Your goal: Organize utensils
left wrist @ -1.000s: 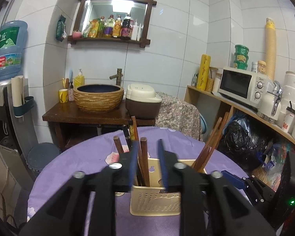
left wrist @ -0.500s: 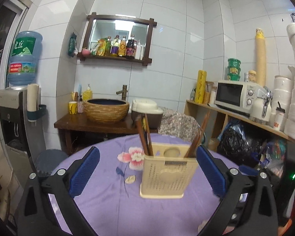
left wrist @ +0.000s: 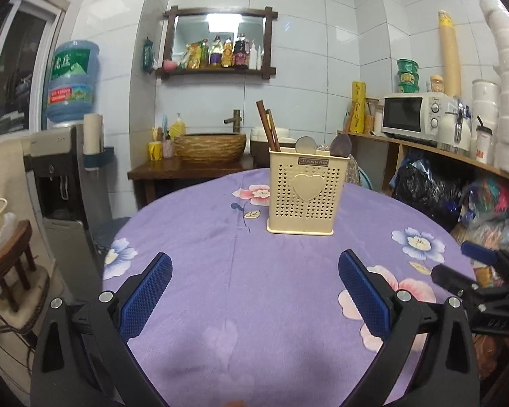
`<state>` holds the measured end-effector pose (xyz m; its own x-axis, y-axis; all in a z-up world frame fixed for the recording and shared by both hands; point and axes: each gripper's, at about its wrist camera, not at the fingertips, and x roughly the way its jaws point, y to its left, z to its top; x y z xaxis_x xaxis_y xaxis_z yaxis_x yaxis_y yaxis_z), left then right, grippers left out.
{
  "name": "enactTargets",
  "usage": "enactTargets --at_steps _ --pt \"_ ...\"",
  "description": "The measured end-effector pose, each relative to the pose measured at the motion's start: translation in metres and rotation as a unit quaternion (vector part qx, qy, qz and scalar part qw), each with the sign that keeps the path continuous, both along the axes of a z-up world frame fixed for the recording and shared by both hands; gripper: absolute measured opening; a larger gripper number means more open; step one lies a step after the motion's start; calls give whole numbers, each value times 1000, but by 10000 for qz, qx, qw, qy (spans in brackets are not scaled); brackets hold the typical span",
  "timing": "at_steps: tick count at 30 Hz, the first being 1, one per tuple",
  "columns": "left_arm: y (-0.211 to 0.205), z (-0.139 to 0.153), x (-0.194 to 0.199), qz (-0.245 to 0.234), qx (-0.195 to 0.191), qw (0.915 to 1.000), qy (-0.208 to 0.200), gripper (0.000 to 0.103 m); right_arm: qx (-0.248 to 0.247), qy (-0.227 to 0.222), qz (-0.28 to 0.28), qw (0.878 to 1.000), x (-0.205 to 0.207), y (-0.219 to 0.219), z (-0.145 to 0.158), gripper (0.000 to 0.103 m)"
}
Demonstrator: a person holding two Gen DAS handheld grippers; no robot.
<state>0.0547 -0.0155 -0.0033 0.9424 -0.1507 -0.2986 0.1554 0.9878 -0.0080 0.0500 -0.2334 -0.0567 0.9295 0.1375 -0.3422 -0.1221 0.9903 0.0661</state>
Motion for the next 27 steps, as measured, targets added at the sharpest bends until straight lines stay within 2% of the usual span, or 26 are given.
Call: enactTargets --at_steps 4,10,15,27 --pt "-5 1 -22 -31 76 9998 -182 98 -56 -246 24 9997 -26 7 3 97" --pt "-10 -2 -31 -49 91 9998 -154 98 -2 -429 151 9990 -45 17 12 97" --pt "-3 -1 -35 74 -135 9995 -265 98 -87 -536 191 9983 -52 22 14 97" --pt "1 0 -36 190 -189 9994 -225 98 -134 -510 194 9984 -51 21 14 97"
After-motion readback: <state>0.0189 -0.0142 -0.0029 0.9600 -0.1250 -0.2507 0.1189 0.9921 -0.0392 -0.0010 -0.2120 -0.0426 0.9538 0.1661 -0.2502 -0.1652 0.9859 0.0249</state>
